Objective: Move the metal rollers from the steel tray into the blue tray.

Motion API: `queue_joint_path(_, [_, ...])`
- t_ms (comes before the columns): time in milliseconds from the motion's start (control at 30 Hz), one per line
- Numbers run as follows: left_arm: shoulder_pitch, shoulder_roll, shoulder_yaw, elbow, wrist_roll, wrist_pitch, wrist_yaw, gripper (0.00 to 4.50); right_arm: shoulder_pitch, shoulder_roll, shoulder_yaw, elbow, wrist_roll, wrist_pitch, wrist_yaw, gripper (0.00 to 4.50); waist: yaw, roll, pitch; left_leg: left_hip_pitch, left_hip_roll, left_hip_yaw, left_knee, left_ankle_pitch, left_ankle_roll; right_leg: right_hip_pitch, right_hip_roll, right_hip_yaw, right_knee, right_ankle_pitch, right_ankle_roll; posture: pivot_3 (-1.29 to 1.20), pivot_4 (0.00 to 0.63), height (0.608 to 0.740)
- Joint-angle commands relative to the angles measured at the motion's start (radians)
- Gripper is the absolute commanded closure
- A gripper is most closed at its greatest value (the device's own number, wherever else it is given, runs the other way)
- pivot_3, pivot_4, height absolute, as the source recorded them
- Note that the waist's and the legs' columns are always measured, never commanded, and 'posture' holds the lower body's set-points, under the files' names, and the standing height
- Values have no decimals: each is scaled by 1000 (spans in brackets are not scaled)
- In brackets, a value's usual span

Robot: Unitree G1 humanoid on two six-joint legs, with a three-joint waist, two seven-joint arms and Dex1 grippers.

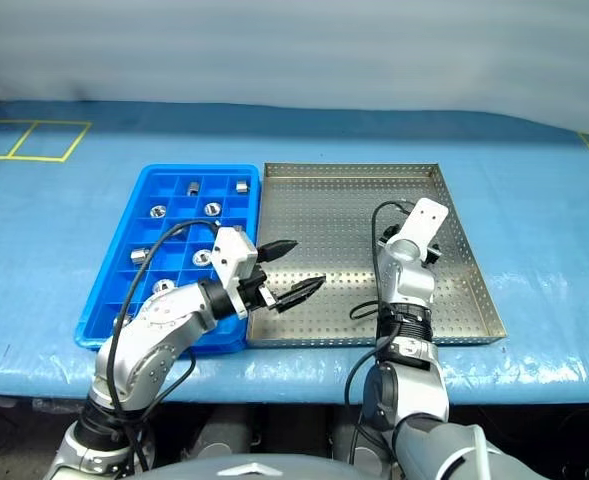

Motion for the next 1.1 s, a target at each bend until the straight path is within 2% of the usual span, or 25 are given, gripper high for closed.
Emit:
queue_joint_path(33, [-6, -6, -6, -28, -16, -4, 3, 2, -22, -14, -7, 25, 19, -25, -10, 186, 0, 0, 0, 0, 0, 0, 0, 0, 0, 0, 0, 0, 0, 0, 0, 137, 150, 740])
queue_joint_path(133, [-5, -6, -7, -27, -15, -5, 5, 0, -19, -17, 2, 32, 17, -27, -12, 847, 1, 0, 0, 1, 0, 0, 0, 0, 0, 0, 0, 0, 0, 0, -1, 137, 150, 740])
queue_joint_path(333, [0, -6, -7, -24, -13, -13, 7, 0, -3, 12, 17, -24, 24, 19, -27, 2767, 7, 0, 0, 0, 0, 0, 0, 0, 0, 0, 0, 0, 0, 0, -1, 143, 150, 740])
queue_joint_path(533, [17, -18, 12, -23, -8, -28, 34, 0, 30, 48, 95, -202, 13, 147, 11, 2766, 5, 0, 0, 0, 0, 0, -1, 0, 0, 0, 0, 0, 0, 0, 0, 153, 150, 740])
queue_joint_path(800, [57, -70, 81, -30, 49, -129, 162, 0, 10, -11, 357, -477, 42, 307, 326, 2766, 20, 3, 2, 0, 1, -1, -2, 0, 0, -2, 1, 0, 0, 0, 1, 231, 150, 740])
queue_joint_path(1000, [125, -40, 137, -66, 101, -248, 187, 0, -1, -52, 491, -555, 77, 344, 529, 2766, 41, 3, 2, -1, 1, -1, -4, 0, 0, -2, 1, -2, -1, 0, 1, 292, 150, 740])
queue_joint_path(1100, [175, -12, 177, -98, 64, -277, 156, 0, -2, -73, 539, -565, 90, 348, 608, 2766, 58, 3, 2, -1, 1, -1, -5, 0, 0, -3, 1, -2, -1, 0, 0, 329, 150, 740])
